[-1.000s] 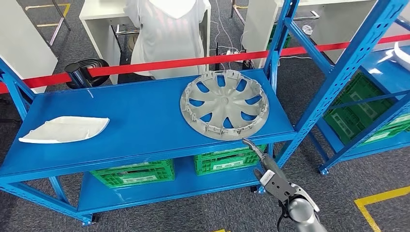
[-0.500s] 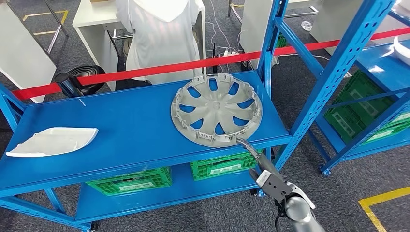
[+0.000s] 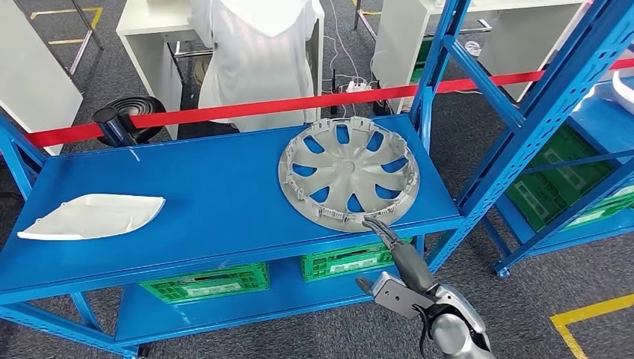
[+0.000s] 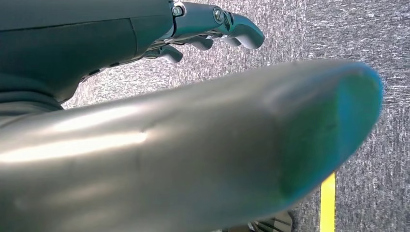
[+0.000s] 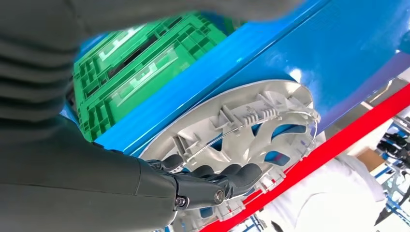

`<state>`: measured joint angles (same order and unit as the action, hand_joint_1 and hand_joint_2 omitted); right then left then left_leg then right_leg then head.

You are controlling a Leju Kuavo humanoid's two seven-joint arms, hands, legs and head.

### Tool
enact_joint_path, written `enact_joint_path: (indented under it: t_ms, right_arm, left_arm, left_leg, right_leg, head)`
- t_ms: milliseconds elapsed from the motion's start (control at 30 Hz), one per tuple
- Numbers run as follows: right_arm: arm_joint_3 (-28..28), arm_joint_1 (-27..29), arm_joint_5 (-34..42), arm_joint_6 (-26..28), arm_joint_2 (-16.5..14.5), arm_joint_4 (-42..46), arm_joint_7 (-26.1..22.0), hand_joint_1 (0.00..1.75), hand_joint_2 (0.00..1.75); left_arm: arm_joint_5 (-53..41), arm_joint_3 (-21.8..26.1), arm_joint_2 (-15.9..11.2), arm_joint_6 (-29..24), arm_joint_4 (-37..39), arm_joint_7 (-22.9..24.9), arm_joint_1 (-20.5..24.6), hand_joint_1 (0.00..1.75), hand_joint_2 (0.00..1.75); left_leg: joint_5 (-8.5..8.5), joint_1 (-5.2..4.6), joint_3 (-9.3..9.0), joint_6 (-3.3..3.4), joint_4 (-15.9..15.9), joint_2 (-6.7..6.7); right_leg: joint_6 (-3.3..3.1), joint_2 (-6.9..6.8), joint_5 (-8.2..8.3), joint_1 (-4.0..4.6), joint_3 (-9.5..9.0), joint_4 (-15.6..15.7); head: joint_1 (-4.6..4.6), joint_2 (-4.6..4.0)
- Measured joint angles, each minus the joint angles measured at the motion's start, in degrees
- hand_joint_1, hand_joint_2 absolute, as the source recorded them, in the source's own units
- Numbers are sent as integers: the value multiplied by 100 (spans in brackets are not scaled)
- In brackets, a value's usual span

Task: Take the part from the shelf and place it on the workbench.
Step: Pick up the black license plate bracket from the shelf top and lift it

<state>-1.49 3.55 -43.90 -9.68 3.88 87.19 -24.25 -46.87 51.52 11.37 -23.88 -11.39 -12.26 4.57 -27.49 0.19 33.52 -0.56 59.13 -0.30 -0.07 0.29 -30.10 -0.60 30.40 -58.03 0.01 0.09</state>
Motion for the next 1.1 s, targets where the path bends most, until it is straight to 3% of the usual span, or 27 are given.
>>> enact_joint_path:
  t_ms: [133,533,867,1100]
  right_arm:
    - [103,-90,-339,186,145,0,227,0,175]
    - [707,-624,-1885,917,698,-322,1227,0,175]
    - [1176,-894,-2158,1010,1265,-662,1445,0,175]
    - [1416,-1052,-2408,1074,1442,-860,1475,0,175]
  left_arm:
    - [20,5,31,14,0,39,1,0,0]
    - [191,188,137,73,2,70,11,0,0]
    - [220,263,226,128,2,-29,18,0,0]
    - [326,335,243,121,2,-27,22,0,0]
  left_leg:
    - [2,-5,-3,6,0,2]
    - [11,5,-16,2,-5,1]
    - [11,3,-15,2,-5,0]
    - [11,5,-16,2,-6,1]
  right_leg:
    - [27,-1,5,-4,0,1]
    - [28,-1,7,7,-10,-3]
    - [28,-3,7,5,-11,-3]
    - [28,-2,7,8,-11,-4]
  head:
    - [-1,0]
    - [-1,0]
    - [-1,0]
    - [-1,0]
